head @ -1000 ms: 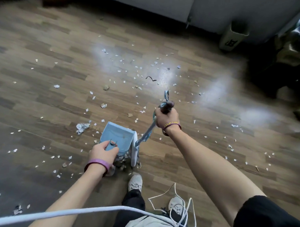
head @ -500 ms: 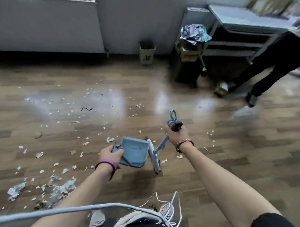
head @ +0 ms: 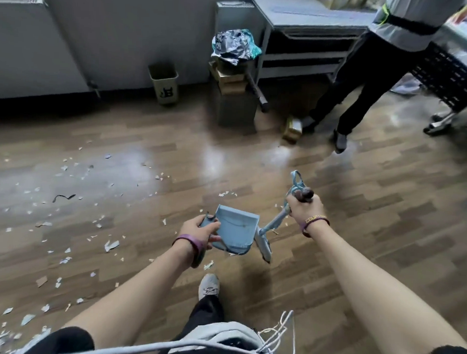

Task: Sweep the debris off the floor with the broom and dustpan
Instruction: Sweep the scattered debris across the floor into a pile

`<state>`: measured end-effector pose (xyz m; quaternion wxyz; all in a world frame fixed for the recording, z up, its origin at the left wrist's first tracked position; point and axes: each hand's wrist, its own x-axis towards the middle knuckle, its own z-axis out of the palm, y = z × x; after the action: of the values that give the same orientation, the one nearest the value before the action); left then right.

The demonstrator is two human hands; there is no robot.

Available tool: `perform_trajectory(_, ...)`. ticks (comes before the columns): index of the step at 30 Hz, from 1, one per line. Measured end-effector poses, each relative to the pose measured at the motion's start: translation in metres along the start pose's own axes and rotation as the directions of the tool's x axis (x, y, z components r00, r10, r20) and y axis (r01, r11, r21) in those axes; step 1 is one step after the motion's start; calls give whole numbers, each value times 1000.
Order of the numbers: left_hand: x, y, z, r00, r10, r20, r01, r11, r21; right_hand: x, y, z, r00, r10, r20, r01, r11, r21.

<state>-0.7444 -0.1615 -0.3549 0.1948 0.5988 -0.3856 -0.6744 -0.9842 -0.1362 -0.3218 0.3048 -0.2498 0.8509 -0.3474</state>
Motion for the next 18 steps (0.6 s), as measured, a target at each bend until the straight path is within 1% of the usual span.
perform_trajectory(2,27,14,26,999,-9,42,10,1000,-28,35,6,-14,999,26,-18,-25,999,48)
perform_trajectory(4,51,29,51,997,-27,68,31,998,-51,72,9,-27,996,55,-63,-52,997,52)
perform_trajectory(7,83,53,81,995,-40,91,44,998,-47,111,-5,-47,993,72,-94,-66,996,65)
perform_trajectory(14,151,98,127,995,-75,61,76,997,-30,234,-19,-72,995,18,-99,-28,995,-98)
perform_trajectory(18,188,116,159,997,-76,10,77,996,-35,311,-31,-77,996,-22,-89,4,981,-194)
